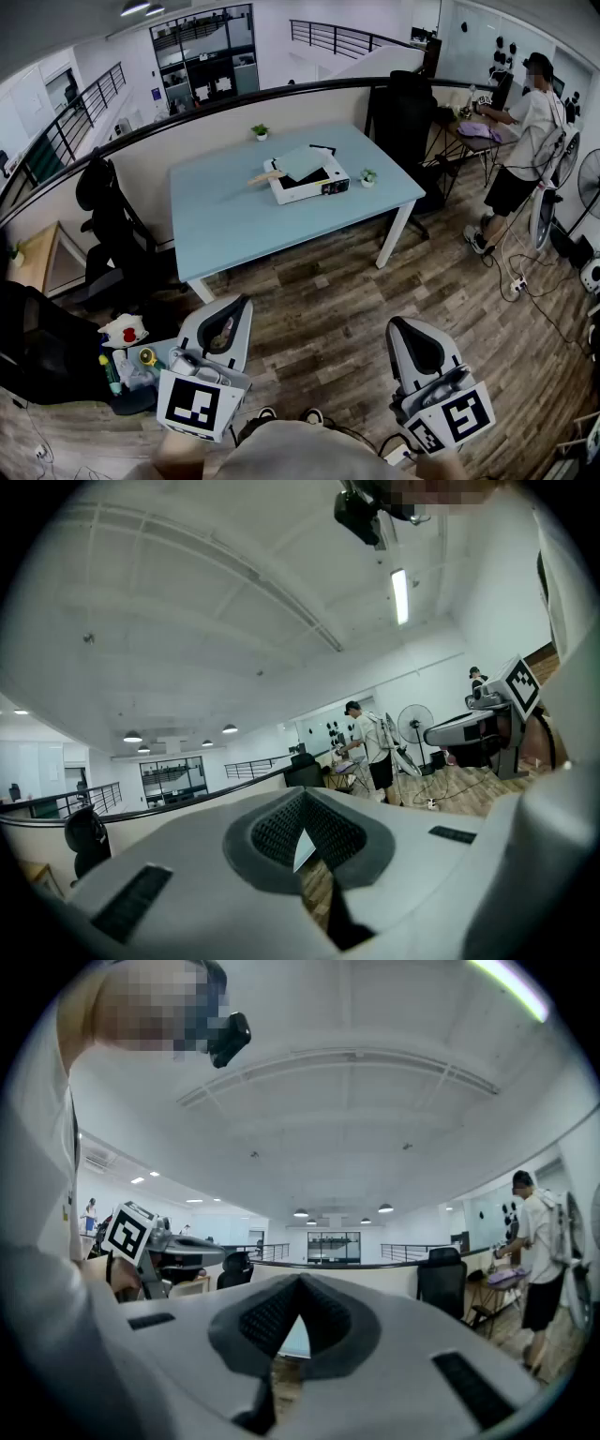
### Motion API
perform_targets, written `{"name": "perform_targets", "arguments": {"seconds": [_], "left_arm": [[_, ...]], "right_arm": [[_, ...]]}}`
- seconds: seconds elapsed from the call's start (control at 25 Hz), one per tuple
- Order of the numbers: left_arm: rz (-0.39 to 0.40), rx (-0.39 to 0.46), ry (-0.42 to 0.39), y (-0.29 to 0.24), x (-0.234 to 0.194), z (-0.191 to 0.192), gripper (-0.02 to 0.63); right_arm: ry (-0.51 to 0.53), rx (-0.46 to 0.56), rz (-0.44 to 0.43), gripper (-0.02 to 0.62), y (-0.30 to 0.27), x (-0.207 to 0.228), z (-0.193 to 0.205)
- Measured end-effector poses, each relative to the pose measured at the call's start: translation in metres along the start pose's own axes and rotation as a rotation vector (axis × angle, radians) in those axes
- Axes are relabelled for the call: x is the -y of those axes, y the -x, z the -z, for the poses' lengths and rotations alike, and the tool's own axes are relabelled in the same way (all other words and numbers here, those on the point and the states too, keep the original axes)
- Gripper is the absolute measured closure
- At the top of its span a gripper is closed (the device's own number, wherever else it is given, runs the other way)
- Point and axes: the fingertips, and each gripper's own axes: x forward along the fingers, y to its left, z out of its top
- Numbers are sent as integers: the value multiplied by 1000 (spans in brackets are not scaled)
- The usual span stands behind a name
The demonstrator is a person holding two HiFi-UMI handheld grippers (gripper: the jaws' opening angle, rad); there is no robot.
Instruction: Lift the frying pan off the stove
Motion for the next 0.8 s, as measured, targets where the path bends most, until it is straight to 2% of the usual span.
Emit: {"name": "perform_targets", "arguments": {"seconds": [0.2, 0.56, 0.6, 0.64, 0.68, 0.72, 0.8], "left_arm": [[12, -11, 1, -9, 8, 3, 604], [14, -18, 1, -16, 17, 4, 604], [26, -36, 8, -19, 20, 7, 584], [48, -62, 20, -23, 23, 10, 397], [68, -77, 33, -28, 27, 12, 238], [75, -72, 40, -32, 28, 11, 207], [54, -45, 7, -36, 28, 8, 189]], "right_arm": [[-51, 34, 9, 592, 4, 14, -1], [-64, 5, -1, 592, 10, 25, 12], [-63, 1, -6, 592, 11, 25, 13], [-62, -1, -8, 592, 10, 27, 14], [-62, -1, -10, 592, 10, 28, 14], [-65, -1, -11, 592, 10, 30, 15], [-70, -2, -12, 592, 10, 33, 17]]}}
